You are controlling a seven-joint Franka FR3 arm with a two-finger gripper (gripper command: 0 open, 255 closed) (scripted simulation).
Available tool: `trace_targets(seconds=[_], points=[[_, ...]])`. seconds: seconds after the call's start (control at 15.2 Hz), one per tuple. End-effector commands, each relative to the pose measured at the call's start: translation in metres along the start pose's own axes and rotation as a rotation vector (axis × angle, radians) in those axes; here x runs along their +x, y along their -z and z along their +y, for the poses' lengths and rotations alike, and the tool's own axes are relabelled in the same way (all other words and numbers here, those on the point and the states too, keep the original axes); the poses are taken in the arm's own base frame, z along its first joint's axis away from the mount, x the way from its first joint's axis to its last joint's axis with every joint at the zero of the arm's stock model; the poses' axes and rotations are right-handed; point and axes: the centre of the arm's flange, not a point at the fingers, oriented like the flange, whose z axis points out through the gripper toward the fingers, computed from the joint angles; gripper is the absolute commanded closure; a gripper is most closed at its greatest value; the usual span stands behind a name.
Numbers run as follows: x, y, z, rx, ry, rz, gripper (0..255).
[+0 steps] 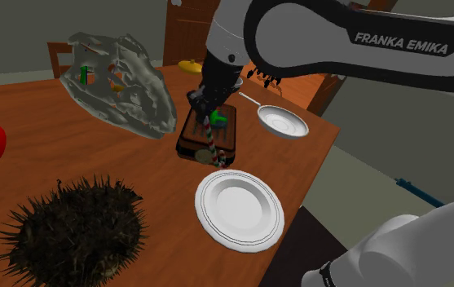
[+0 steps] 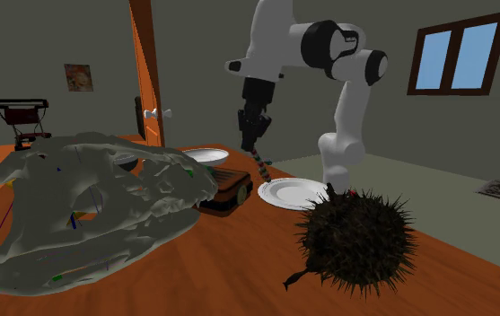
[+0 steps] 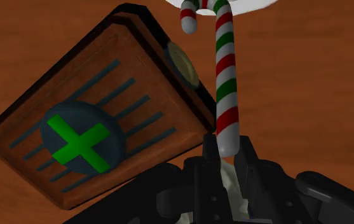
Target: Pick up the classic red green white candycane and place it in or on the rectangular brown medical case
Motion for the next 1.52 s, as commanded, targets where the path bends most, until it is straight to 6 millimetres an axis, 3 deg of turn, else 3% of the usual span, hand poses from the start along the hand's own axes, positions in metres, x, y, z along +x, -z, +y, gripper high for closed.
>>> trace_targets(seconds=[0.0, 0.86, 1.45], points=[[0.018, -0.002, 0.016, -0.001, 0.000, 0.000, 255], [0.147, -0.020, 0.129, -0.001, 0.000, 0.000, 255], [0.145, -0.062, 0.131, -0.001, 0.000, 0.000, 255]])
